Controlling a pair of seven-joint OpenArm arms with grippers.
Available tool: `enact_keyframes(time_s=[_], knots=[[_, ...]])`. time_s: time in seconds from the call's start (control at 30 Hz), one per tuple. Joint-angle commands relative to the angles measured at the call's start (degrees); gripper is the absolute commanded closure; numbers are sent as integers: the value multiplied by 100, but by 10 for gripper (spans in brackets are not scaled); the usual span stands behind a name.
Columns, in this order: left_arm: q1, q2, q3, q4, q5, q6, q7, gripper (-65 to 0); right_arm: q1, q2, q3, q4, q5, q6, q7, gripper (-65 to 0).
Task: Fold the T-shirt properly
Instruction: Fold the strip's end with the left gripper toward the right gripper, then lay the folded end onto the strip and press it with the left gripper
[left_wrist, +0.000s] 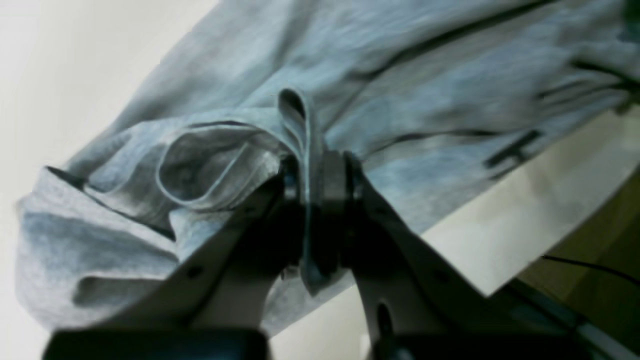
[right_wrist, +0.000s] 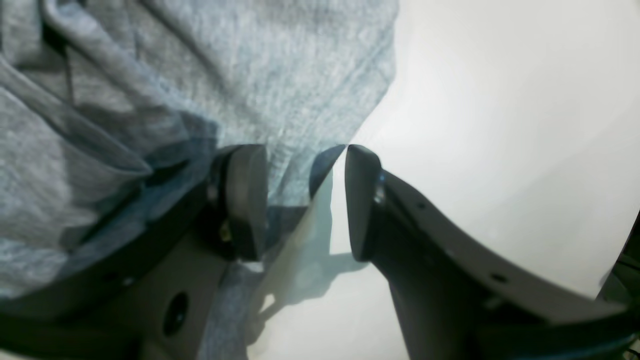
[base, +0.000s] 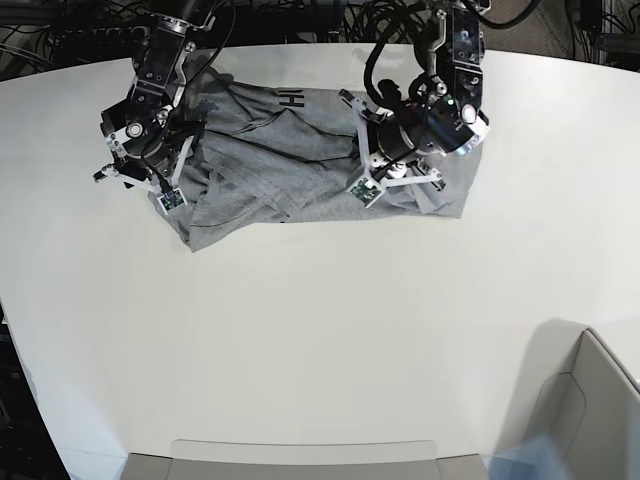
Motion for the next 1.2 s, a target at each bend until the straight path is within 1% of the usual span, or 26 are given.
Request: enact_keyframes(time_s=[0.0,0.1,0.2,0.27,0.37,0.4,0.43,0.57,0.7,0.8,0.9,1.0,1.07,1.17], knots=[[-63,15,73,74,-58,-8,-93,0,63,20,-10,70,19,89,31,-257],[-63,6,319,-14,-58,-8,-93,0,63,20,-18,70,19,89,31,-257],[-72,-12,345,-102,-58,-8,-93,0,63,20,-18,70,19,89,31,-257],[-63,-135,327,-85,-76,-8,-93,-87,63,20,-18,70,19,89,31,-257],[-54,-161,354,30,-102,-8,-93,-222,63,20,-18,70,19,89,31,-257],[-54,-161,371,91,-102,-8,-93,-254,63,20,-18,61,19,89,31,-257],[-54,-135,371,144,-111,-8,-93,-267,63,20,-18,61,19,89,31,-257],[-63,-20,371,153,-216,-8,-93,-237,63,29,-45,52,19,89,31,-257],[-63,-20,371,153,-709,-8,-93,-231,72,47,-45,-194,19,89,40,-257],[-63,-20,204,153,-805,-8,-93,-205,142,47,-18,-317,10,89,40,-257],[-80,-12,-604,153,-823,-8,-93,-169,142,56,-18,-334,19,89,40,-257],[-89,-12,-1422,162,-823,-8,-93,-181,142,56,-18,-334,19,89,40,-257],[-89,-12,-1730,162,-832,-8,-93,-204,142,56,-18,-334,19,89,40,-257],[-63,-12,-1782,162,-832,-8,-93,-244,142,56,-45,-334,19,89,40,-257]])
